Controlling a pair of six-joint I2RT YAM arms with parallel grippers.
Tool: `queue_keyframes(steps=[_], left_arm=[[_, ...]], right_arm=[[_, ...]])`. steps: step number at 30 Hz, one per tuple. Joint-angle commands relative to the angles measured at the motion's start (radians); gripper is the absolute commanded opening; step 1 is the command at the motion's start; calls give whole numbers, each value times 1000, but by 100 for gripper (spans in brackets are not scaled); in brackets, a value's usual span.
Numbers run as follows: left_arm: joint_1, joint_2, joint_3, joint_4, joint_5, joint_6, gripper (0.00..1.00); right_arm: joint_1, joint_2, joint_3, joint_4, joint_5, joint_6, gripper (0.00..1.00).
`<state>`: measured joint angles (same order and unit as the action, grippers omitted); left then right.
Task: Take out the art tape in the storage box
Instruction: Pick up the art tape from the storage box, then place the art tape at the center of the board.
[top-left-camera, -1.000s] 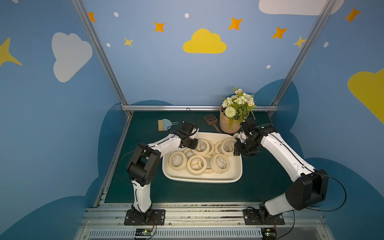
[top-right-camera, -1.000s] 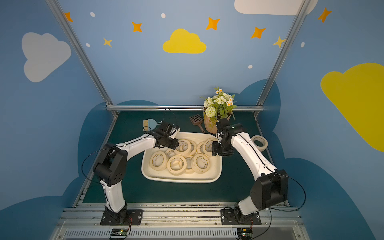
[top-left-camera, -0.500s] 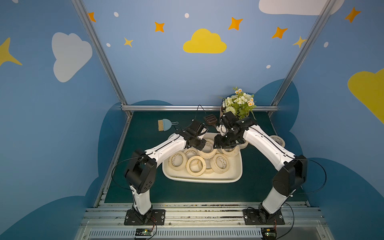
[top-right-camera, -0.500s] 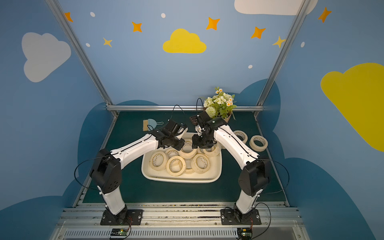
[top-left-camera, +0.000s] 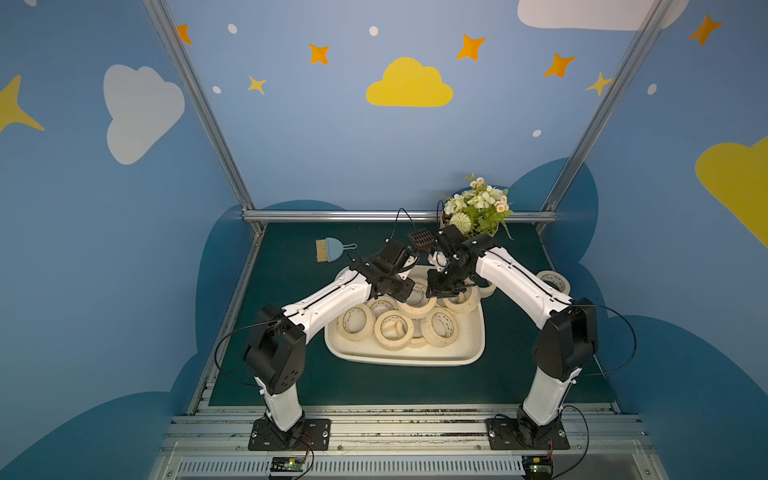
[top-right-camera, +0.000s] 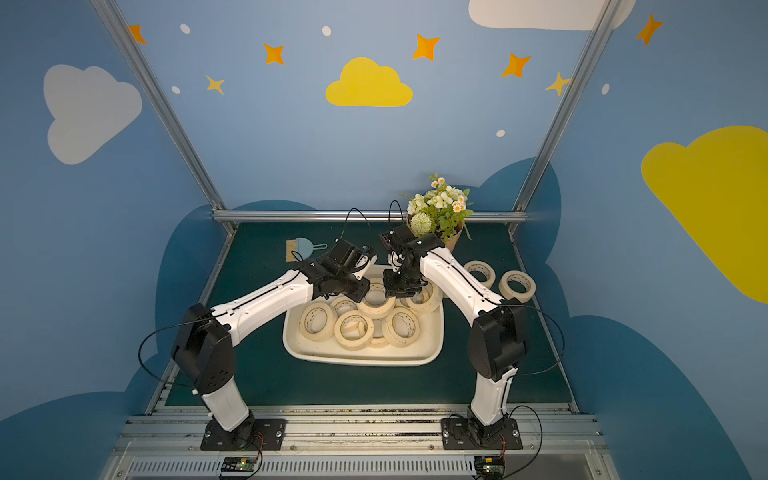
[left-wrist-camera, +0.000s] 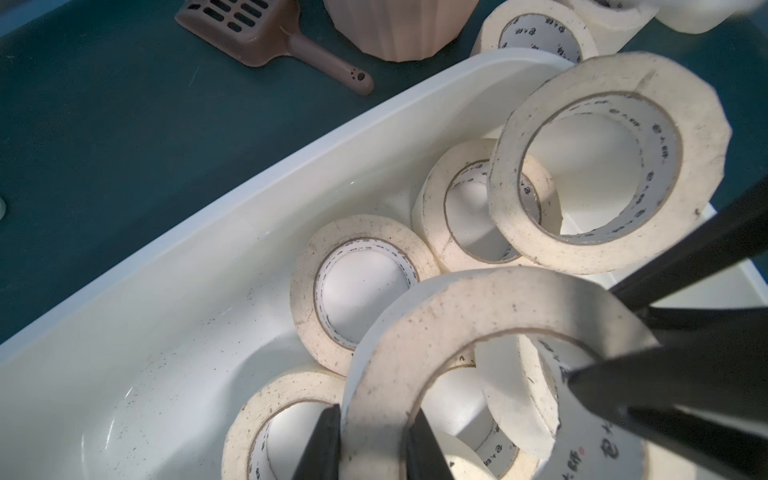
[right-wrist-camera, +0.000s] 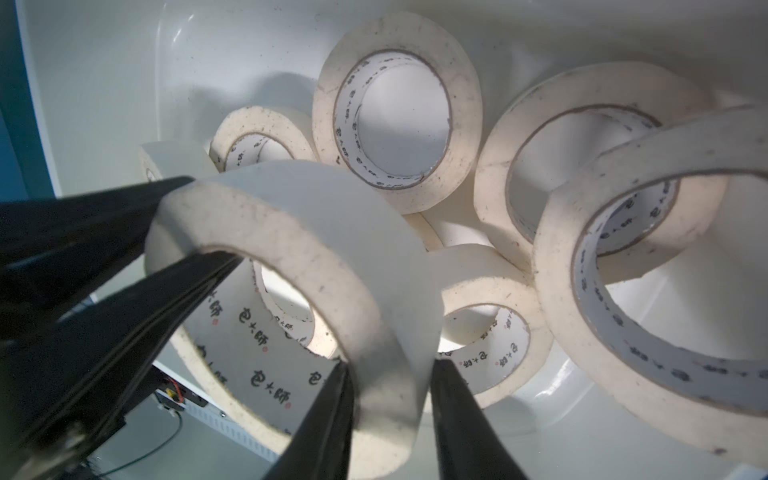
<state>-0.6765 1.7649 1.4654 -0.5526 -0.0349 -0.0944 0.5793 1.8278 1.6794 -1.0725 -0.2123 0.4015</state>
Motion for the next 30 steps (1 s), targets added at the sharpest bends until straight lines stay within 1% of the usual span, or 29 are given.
queue_keyframes(steps=[1, 3, 5, 6, 7, 9, 10, 11, 12, 16, 18, 21, 24, 26, 28, 30], left_arm=[[-11, -66, -7, 50, 51, -31, 17], [-11, -85, -25, 69, 76, -41, 19], [-11, -107, -47, 99, 99, -47, 23], [-11, -115, -59, 110, 107, -49, 30], [-11, -123, -68, 123, 116, -48, 43], [-12, -139, -78, 131, 123, -40, 72], [-11, -146, -80, 132, 120, -35, 84], [-11, -154, -84, 130, 113, -31, 94], [-11, -162, -87, 131, 107, -28, 100], [0, -185, -110, 132, 99, -13, 100], [6, -193, -123, 131, 98, -10, 100], [13, -196, -131, 141, 97, -11, 100], [17, -168, -118, 146, 112, -13, 100], [17, -133, -96, 148, 141, -13, 100], [17, -97, -76, 159, 171, -24, 98], [16, -51, -47, 167, 201, -34, 97]], right_arm=[[1, 17, 11, 13, -15, -6, 10], [-4, 18, 8, 14, -12, -8, 0], [-11, 15, 6, 14, -9, -9, 0], [-14, 13, 6, 13, -7, -10, 0], [-17, 10, 7, 13, -6, -12, 0], [-27, 2, 9, 7, -3, -18, 0], [-35, -4, 11, 1, -1, -21, 0], [-44, -13, 9, -6, 3, -26, 0], [-53, -24, 7, -12, 4, -28, 0], [-122, -108, -38, -38, 19, -47, 0], [-173, -172, -80, -54, 35, -60, 0], [-279, -273, -151, -83, 52, -80, 0], [-417, -374, -233, -101, 81, -101, 0], [-540, -427, -279, -109, 82, -123, 0], [-671, -456, -321, -107, 67, -140, 0], [-797, -453, -346, -105, 66, -151, 0]])
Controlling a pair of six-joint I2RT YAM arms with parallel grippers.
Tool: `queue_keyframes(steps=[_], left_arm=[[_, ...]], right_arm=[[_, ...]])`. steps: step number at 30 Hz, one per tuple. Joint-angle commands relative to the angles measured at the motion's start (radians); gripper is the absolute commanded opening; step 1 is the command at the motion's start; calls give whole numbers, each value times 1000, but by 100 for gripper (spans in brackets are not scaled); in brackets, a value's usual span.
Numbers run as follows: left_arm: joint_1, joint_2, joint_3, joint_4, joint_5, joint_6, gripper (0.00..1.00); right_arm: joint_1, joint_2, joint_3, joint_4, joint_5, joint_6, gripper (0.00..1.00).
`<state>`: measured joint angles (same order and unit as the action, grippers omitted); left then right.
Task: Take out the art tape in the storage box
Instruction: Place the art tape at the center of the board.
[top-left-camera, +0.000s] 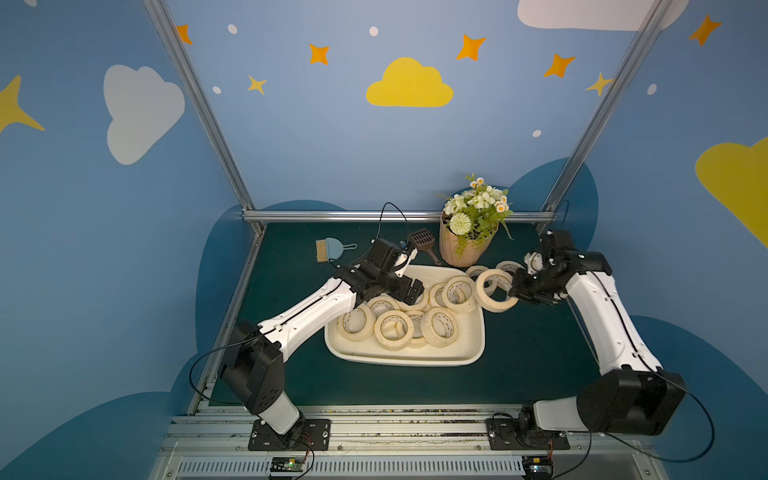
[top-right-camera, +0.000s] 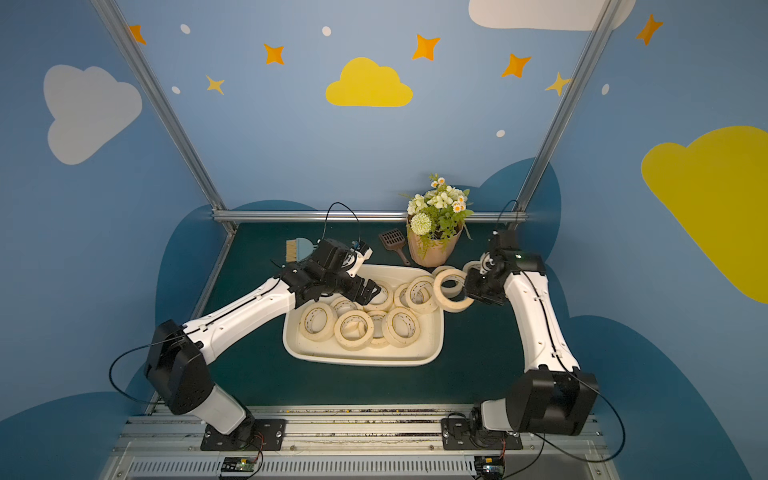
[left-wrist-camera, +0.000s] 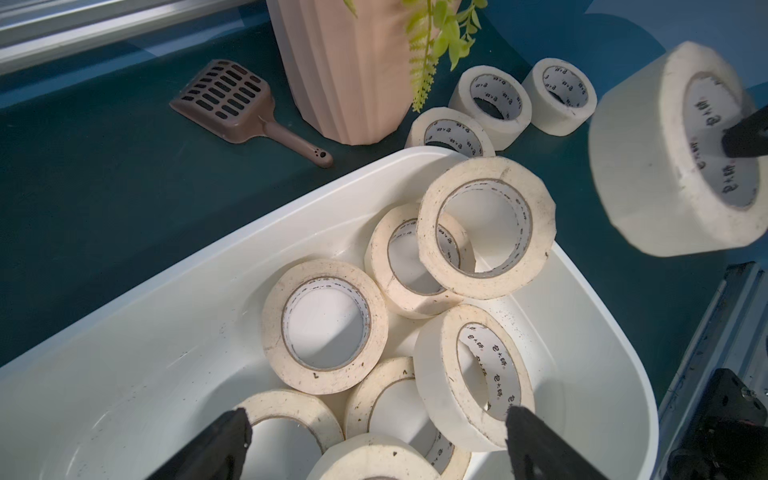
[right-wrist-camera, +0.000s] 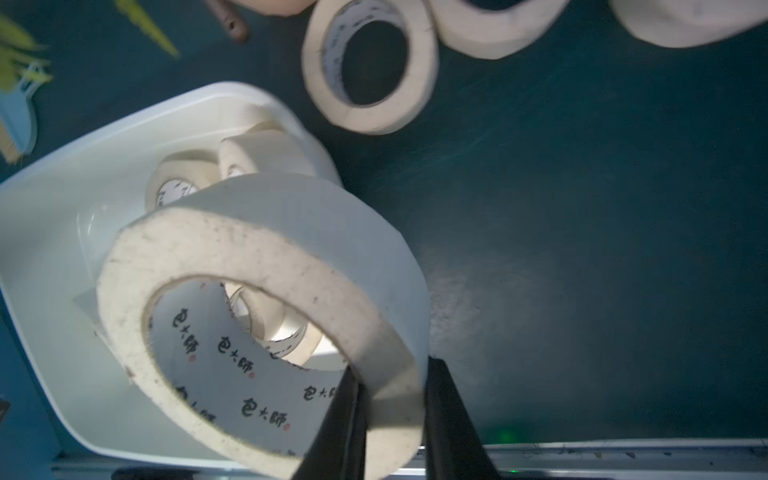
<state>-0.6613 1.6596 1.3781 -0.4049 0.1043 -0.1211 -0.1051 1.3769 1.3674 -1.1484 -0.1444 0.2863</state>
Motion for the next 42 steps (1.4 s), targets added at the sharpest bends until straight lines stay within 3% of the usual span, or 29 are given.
queue_keyframes(steps=[1, 5, 8, 13, 19, 38, 41, 42], left_arm=[[1, 79, 56, 21, 75, -13, 97], [-10, 171, 128, 18, 106, -25, 95], [-24, 216, 166, 11, 101, -22, 94], [-28, 265, 197, 12, 114, -23, 94], [-30, 299, 214, 25, 119, -29, 94], [-33, 354, 254, 27, 120, -51, 94], [-36, 359, 259, 23, 118, -50, 95], [-35, 362, 260, 23, 119, -49, 95]], right_arm=[[-171, 12, -42, -24, 0, -42, 0], [-357, 135, -40, 6, 26, -34, 0], [-426, 227, -36, 56, 51, -7, 0], [-459, 345, 15, 87, 195, 10, 0], [-498, 438, 71, 123, 258, 25, 0], [-514, 527, 7, 333, 207, 64, 0], [-515, 521, -13, 345, 217, 57, 43], [-515, 518, -19, 346, 219, 54, 51]])
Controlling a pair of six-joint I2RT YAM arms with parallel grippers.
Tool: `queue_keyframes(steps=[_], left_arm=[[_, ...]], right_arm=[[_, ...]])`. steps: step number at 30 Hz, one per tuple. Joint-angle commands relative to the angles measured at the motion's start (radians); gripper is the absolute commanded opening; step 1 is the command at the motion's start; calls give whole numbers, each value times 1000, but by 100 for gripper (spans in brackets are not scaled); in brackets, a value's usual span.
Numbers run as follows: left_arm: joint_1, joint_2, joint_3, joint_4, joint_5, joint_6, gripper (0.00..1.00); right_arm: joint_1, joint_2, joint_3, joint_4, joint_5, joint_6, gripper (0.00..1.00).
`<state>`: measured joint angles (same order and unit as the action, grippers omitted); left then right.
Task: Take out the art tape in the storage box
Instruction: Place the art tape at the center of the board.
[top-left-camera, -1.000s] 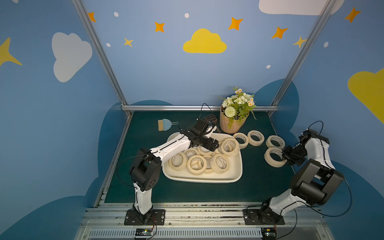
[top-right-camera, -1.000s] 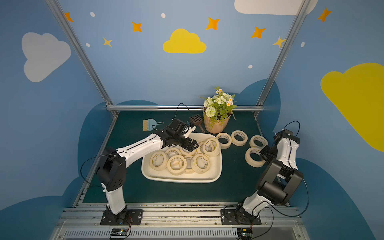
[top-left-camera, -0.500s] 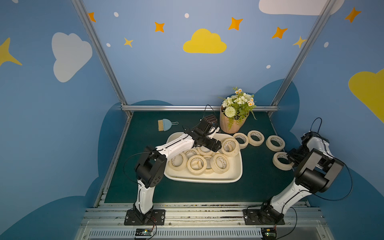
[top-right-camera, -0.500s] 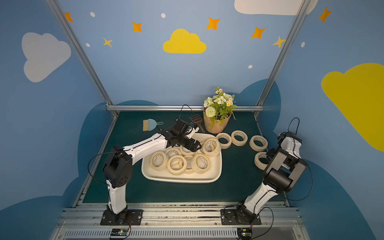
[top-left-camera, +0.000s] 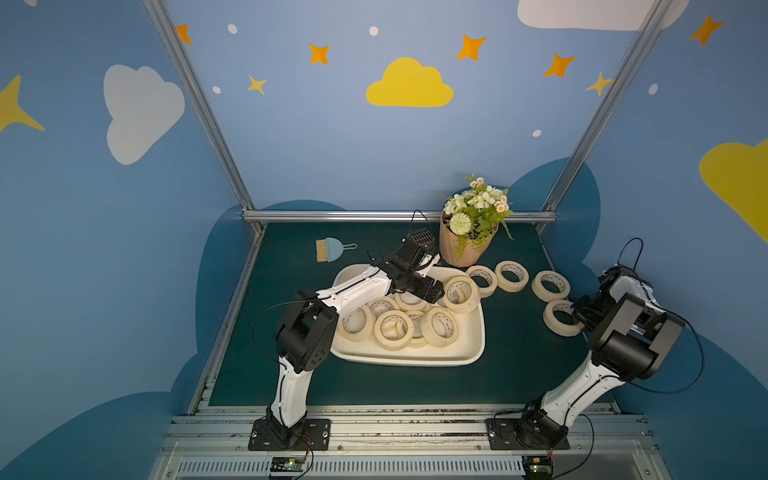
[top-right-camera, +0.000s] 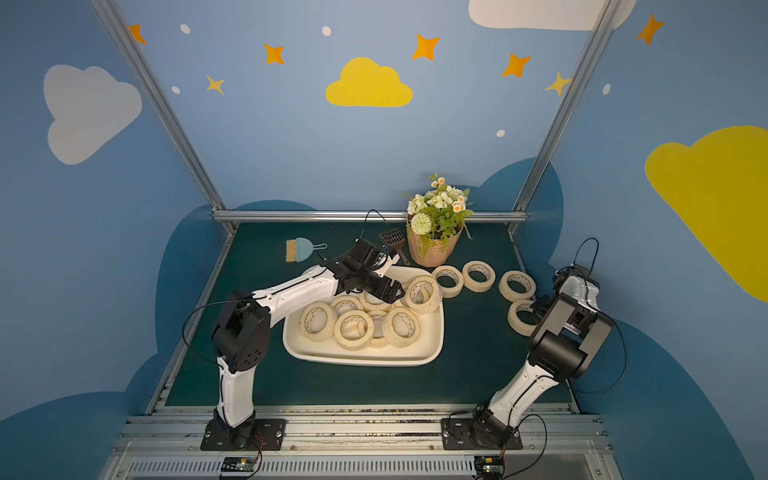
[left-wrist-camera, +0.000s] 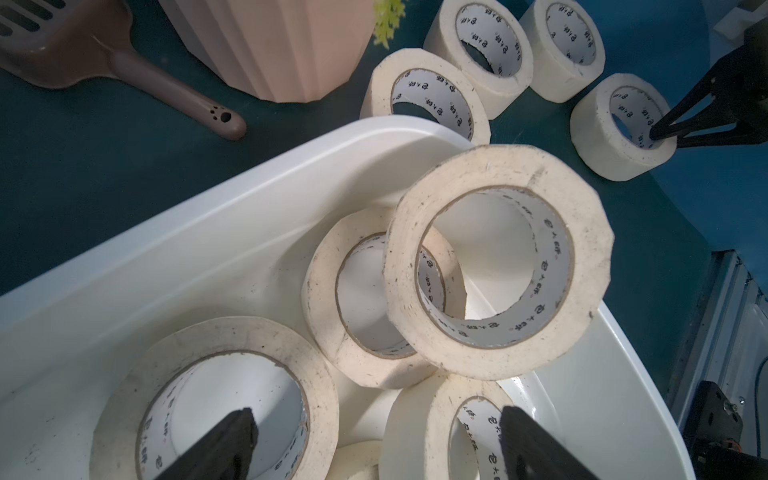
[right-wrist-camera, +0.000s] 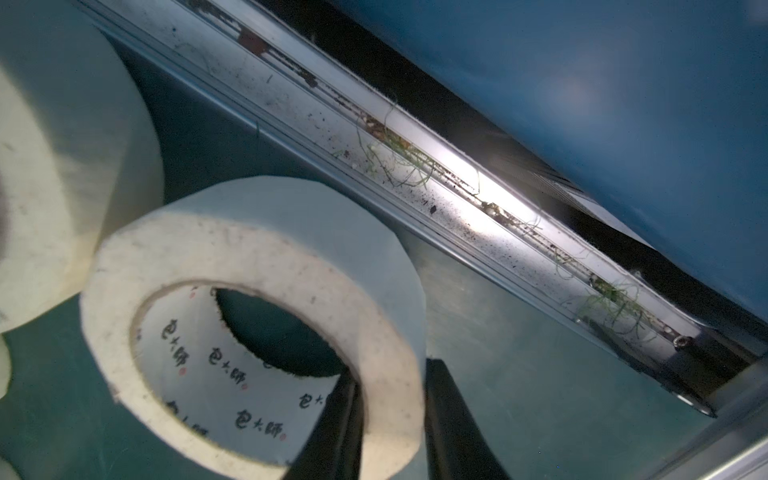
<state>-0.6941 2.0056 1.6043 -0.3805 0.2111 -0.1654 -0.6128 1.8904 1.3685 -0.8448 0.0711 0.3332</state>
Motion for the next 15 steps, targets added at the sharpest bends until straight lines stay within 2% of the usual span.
queue_keyframes(steps=[1, 4, 8, 15], left_arm=[[-5, 17, 36, -3, 13, -6, 95], [-8, 25, 43, -4, 14, -7, 95], [-15, 40, 59, -9, 11, -9, 96], [-28, 103, 121, -15, -5, -20, 96]], right_arm=[[-8, 1, -22, 43, 4, 4, 56], [-10, -23, -40, 41, 10, -3, 66], [19, -138, -84, 31, 22, -9, 71], [235, -406, -181, -33, -14, -12, 74]])
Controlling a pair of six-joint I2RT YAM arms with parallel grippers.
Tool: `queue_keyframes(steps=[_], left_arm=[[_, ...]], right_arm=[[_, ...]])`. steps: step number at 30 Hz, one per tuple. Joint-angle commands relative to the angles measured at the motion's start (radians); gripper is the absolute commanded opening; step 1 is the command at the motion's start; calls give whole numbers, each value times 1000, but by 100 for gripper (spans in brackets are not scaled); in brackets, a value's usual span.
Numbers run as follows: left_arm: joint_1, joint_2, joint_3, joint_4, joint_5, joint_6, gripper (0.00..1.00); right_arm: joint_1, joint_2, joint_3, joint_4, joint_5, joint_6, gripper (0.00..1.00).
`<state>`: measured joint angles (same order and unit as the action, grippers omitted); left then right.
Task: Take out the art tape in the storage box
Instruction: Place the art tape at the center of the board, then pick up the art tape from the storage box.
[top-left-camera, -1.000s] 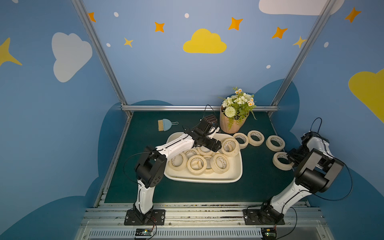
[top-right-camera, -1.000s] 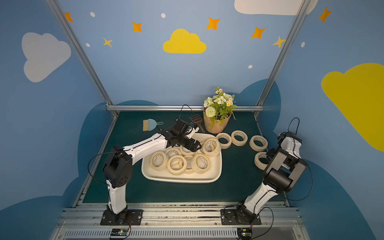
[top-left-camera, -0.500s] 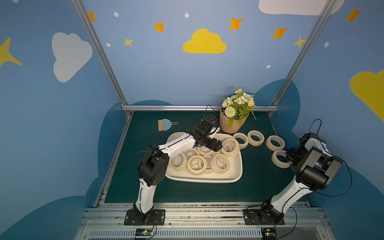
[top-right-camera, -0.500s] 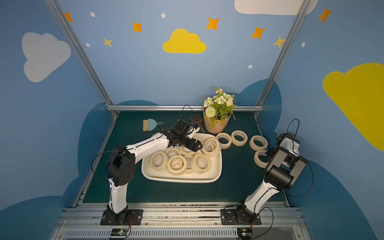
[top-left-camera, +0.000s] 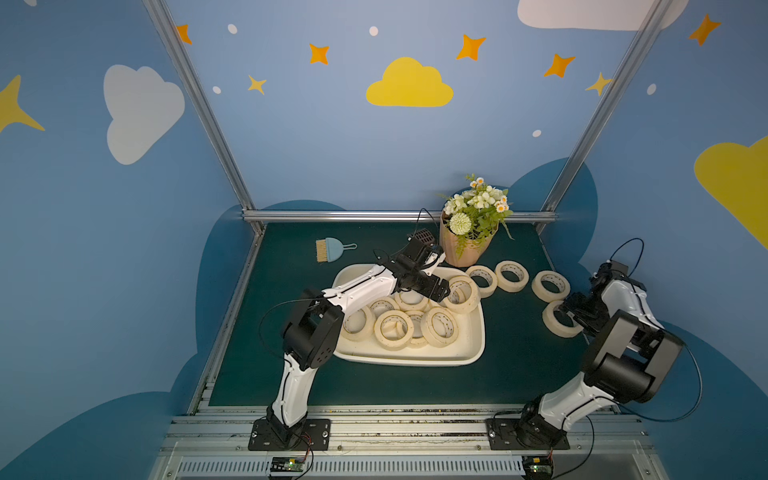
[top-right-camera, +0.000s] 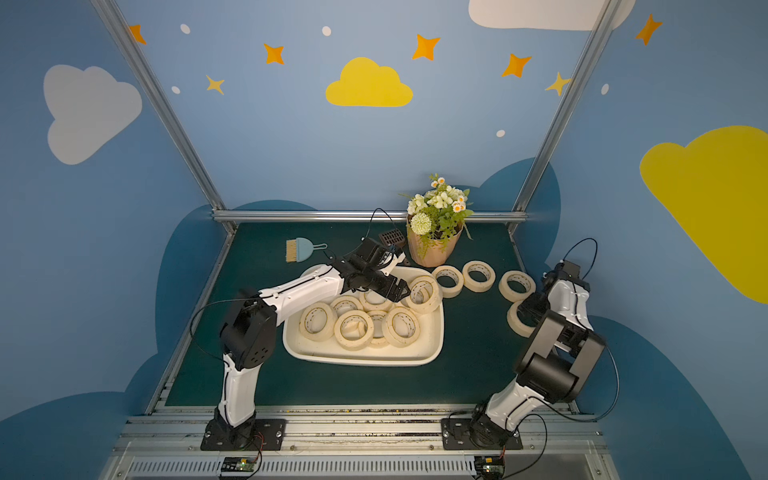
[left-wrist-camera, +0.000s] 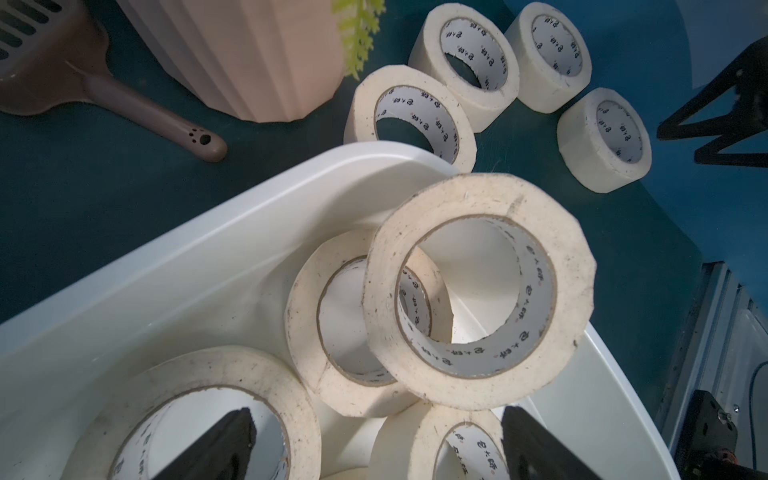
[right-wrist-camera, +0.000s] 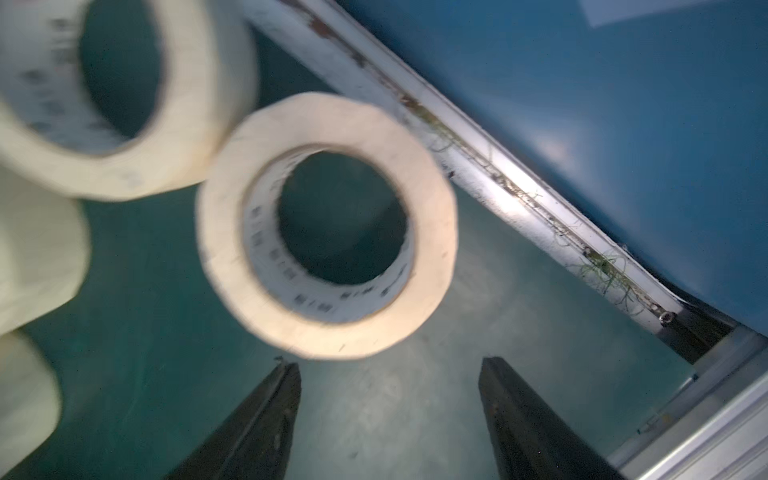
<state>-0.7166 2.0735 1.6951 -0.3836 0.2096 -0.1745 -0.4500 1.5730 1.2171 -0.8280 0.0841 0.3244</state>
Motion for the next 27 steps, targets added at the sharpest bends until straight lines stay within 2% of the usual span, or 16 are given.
queue_keyframes(steps=[1, 9, 14, 22, 25, 27], left_arm=[[-7, 46, 38, -10, -3, -14, 96], [-15, 120, 100, -5, -3, -22, 95], [-18, 165, 141, 3, -1, -36, 92], [-29, 234, 221, 1, 6, -54, 82], [-34, 247, 236, 0, 6, -56, 66], [-35, 251, 238, 3, 5, -59, 45]], right_arm=[[107, -123, -42, -60, -46, 2, 74], [301, -280, -80, -141, -247, -23, 74], [444, -311, -83, -218, -246, -21, 74], [657, -310, -60, -216, -243, 59, 73], [709, -286, -27, -212, -232, 78, 73], [736, -274, -6, -212, -219, 87, 73]])
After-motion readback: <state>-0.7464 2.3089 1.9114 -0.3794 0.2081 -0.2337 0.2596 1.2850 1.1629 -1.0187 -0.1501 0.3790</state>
